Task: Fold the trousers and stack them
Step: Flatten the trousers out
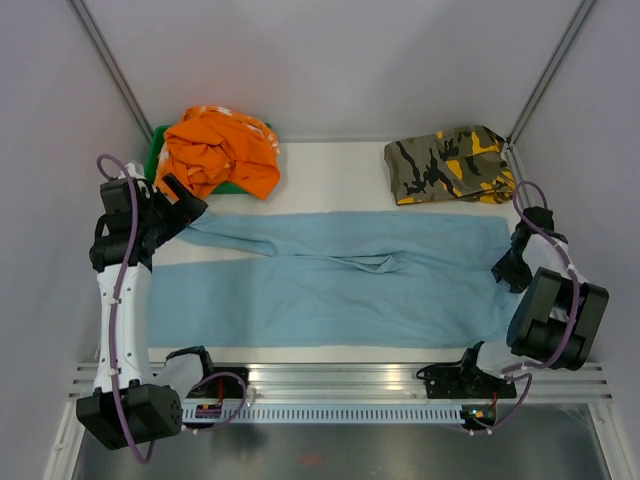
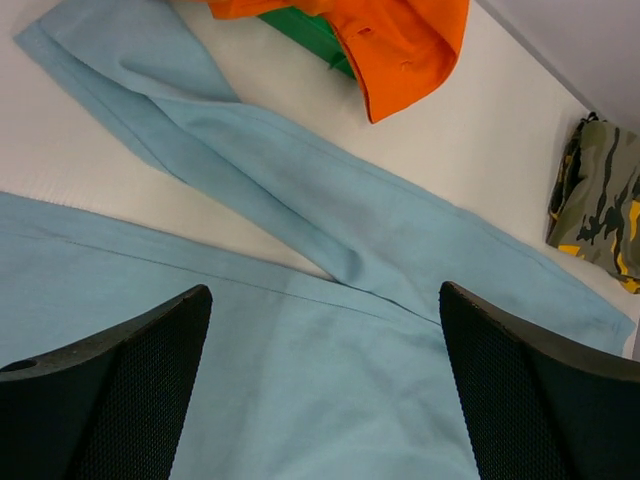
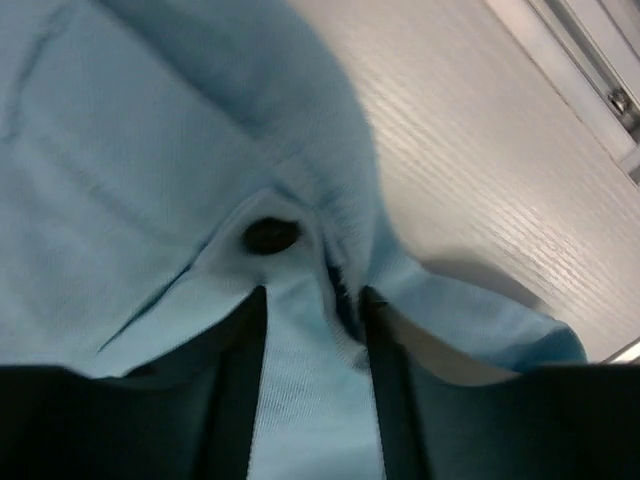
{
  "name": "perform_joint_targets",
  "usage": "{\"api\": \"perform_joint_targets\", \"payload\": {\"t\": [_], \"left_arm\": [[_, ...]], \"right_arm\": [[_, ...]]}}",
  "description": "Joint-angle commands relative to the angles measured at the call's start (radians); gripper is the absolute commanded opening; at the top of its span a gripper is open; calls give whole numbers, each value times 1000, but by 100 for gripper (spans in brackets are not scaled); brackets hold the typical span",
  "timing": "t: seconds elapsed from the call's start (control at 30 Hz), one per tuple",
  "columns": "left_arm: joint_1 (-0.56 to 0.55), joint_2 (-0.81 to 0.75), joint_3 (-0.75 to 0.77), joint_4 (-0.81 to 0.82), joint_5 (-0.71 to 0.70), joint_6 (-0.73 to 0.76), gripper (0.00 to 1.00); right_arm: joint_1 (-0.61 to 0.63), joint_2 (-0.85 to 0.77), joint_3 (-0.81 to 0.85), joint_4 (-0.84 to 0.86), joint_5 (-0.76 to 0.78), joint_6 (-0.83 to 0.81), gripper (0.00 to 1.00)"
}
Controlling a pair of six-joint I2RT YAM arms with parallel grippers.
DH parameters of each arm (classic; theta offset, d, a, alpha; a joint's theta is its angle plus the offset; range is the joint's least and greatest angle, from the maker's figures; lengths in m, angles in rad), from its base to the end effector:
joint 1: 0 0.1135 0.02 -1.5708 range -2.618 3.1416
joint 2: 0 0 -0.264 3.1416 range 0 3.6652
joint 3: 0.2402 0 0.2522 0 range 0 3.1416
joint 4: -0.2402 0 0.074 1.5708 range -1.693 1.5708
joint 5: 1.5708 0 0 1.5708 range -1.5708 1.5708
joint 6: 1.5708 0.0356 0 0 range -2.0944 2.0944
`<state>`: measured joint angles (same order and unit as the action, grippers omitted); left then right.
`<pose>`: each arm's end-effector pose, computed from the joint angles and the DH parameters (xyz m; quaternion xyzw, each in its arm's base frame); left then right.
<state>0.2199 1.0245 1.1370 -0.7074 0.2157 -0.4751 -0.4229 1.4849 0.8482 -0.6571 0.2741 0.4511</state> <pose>0.2062 0.0383 0.3652 -0.2516 0.8429 -0.1536 0.4502 0.2328 -0.1153 0.1750 0.4323 0.8809 -0.1334 0.1387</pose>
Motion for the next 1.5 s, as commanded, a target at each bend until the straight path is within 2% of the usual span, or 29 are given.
{"api": "perform_joint_targets", "payload": {"t": [0.0,0.03,0.1,0.17,0.3,0.43,0.53,0.73,0.87,1.03,1.13,1.27,1.47], "left_arm": [[-4,40,-23,26,-39,30,100],[-5,55,-35,28,-65,27,100],[-5,115,-34,29,-97,9,100],[-2,150,-26,48,-117,-10,100],[24,229,-3,66,-252,-117,100],[157,311,3,74,-176,-169,100],[223,335,-11,85,-150,-166,100],[242,358,-37,134,-176,-122,100],[240,431,-20,91,-210,-117,99],[242,460,-28,103,-246,-108,99],[242,476,-29,109,-245,-92,99],[243,508,-42,135,-239,-76,98],[242,554,-31,223,-128,-49,92]], "right_arm": [[10,-116,98,-9,-172,-77,54],[22,-186,118,2,-209,-94,72],[30,-238,216,1,-213,-97,88],[36,-227,287,-6,-233,-120,92],[52,-83,403,11,-265,-149,91],[56,32,371,128,-268,-129,84],[56,133,377,140,-219,-108,81],[58,284,413,214,-141,-95,78],[59,354,431,244,-130,-104,66],[61,431,454,258,-99,-121,59],[61,465,469,260,-104,-129,48],[61,506,482,281,-116,-138,24],[56,563,551,306,-87,-155,10]]}}
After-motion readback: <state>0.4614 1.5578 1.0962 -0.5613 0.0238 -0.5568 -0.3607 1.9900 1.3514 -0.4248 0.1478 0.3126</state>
